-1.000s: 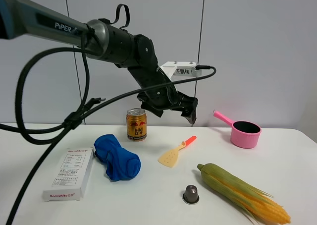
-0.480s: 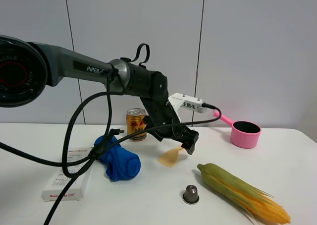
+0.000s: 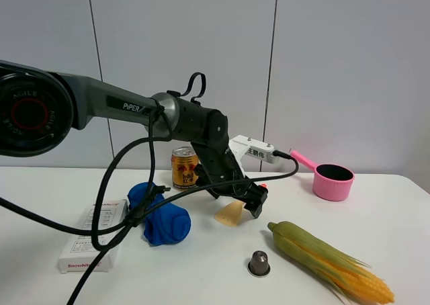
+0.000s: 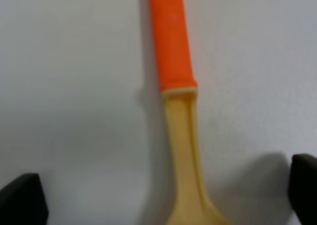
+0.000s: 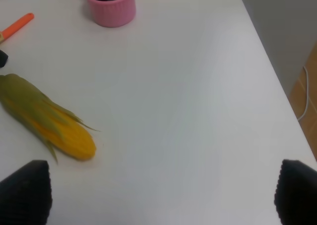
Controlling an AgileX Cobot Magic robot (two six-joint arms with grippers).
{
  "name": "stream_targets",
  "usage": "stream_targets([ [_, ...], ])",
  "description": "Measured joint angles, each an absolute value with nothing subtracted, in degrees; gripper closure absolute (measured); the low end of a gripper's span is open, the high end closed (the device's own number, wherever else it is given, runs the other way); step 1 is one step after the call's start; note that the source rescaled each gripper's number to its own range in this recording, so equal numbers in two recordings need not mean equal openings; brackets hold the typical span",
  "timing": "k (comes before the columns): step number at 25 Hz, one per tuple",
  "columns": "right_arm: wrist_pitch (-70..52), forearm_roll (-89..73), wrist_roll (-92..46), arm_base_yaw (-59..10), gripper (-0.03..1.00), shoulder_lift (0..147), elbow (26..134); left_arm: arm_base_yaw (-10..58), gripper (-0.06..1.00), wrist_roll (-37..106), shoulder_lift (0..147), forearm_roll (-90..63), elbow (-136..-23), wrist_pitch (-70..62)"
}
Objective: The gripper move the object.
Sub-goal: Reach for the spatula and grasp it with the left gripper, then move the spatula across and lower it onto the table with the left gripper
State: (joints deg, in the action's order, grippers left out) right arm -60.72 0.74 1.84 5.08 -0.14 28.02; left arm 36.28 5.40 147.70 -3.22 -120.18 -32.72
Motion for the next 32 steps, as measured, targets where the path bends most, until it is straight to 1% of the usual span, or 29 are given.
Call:
stream_targets([
  [1, -60.7, 0.7, 1.8, 5.1, -0.03, -0.1, 28.0, 36.3, -0.05, 5.4, 147.7, -3.2, -120.2, -32.7],
  [2, -60.7, 0.7, 1.8, 5.1, -0.03, -0.1, 28.0, 36.3, -0.01, 5.4, 147.7, -3.2, -120.2, -32.7],
  [3, -60.7, 0.7, 1.8, 5.1, -0.03, -0.1, 28.0, 36.3, 0.06, 5.4, 147.7, -3.2, -120.2, -32.7],
  [4, -60.7, 0.7, 1.8, 5.1, -0.03, -0.1, 28.0, 36.3, 0.17, 5.4, 147.7, -3.2, -120.2, -32.7],
  [8, -60.7, 0.7, 1.8, 5.1, -0.03, -0.1, 28.0, 36.3, 0.77, 5.4, 147.7, -3.2, -120.2, -33.3],
  [9, -60.7, 0.7, 1.8, 5.1, -0.03, -0.1, 28.0, 36.3, 0.94, 5.4, 147.7, -3.2, -120.3, -33.6],
  [16, -60.7, 0.7, 1.8, 5.1, -0.03, -0.1, 28.0, 36.3, 0.94, 5.4, 146.1, -3.2, -120.3, -35.4],
  [21, -60.7, 0.7, 1.8, 5.1, -0.03, -0.1, 28.0, 37.0, 0.94, 5.3, 139.2, -4.7, -120.3, -38.8],
  [26, -60.7, 0.7, 1.8, 5.1, -0.03, -0.1, 28.0, 38.7, 0.94, 5.3, 131.1, -6.9, -120.3, -47.3],
  [32, -60.7, 0.7, 1.8, 5.1, -0.03, -0.1, 28.0, 40.7, 0.94, 5.3, 128.1, -8.6, -120.2, -61.4],
])
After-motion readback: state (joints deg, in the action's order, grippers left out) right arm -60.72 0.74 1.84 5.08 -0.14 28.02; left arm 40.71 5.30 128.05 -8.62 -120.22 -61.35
